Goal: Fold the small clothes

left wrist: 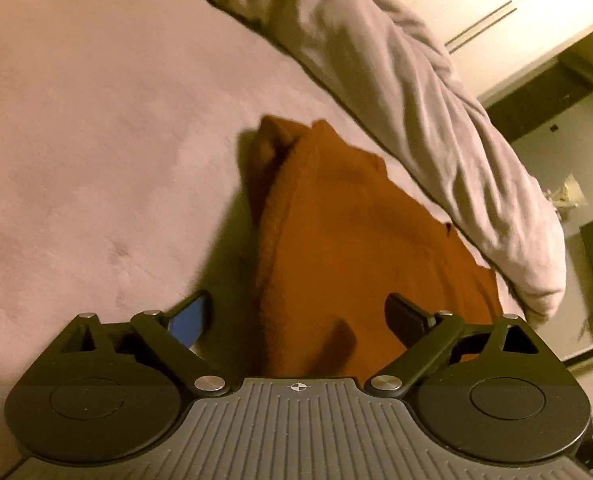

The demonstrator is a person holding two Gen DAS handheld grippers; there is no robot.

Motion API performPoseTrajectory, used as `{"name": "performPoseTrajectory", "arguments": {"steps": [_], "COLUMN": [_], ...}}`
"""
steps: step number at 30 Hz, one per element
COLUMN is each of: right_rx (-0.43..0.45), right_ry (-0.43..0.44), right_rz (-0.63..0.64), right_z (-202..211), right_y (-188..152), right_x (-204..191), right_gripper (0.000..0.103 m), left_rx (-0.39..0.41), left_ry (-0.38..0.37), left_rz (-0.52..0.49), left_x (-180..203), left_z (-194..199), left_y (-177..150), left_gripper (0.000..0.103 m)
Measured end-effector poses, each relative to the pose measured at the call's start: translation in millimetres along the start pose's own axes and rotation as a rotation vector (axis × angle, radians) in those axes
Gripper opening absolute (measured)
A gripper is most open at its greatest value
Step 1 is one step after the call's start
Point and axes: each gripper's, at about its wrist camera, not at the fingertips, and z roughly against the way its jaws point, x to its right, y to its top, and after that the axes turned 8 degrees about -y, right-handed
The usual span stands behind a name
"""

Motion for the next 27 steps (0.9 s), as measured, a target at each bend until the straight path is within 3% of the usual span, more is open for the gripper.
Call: {"name": "performPoseTrajectory", "arguments": {"steps": [4,6,10,12,13,15,18,22,27], "right_rx": [0.004,0.003,-0.001,-0.002,-0.004,-0.014,-0.01,0.024,0.035], "right_ry": [0.007,0.021,0.038,0.033,0.028,0.017,0.008,-0.006,-0.012], "right_rz": [0.002,-0.006,-0.03,-0.036,-0.03,-0.02,-0.027,0.005,0.023], "right_z": [-1,-1,-2,-3,-2,-2,5,9,5], "right_y": [-1,-1,-1,-1,0,3,10,11,6], "right_x": [0,4,7,7,6,3,0,-10,-19], "right_gripper": [0.032,0.032,0.032,0.032,0.033,0.033,0.03,0.013,0.007], "left_rx": [-0.018,-0.026,0.003,-0.005,-0.012,-0.019,-0.016,-0.007,0.002], "left_ry": [-0.07,-0.065,-0.111,-0.115,-0.082,-0.062,-0.079,-0.089,-0.12], "left_rz": [0.069,0.073,0.088,0.107,0.115,0.127,0.145,0.082,-0.002], "left_x": [-1,-4,-5,-7,-8,-11,-11,7,49], "left_z": [-5,-12,-18,-24,-27,-29,-23,-17,-10], "left_y": [2,2,6,9,10,13,15,17,23], "left_gripper": [0.098,0.101,0.098,0.065,0.057,0.027,0.024,0.023,0.022]}}
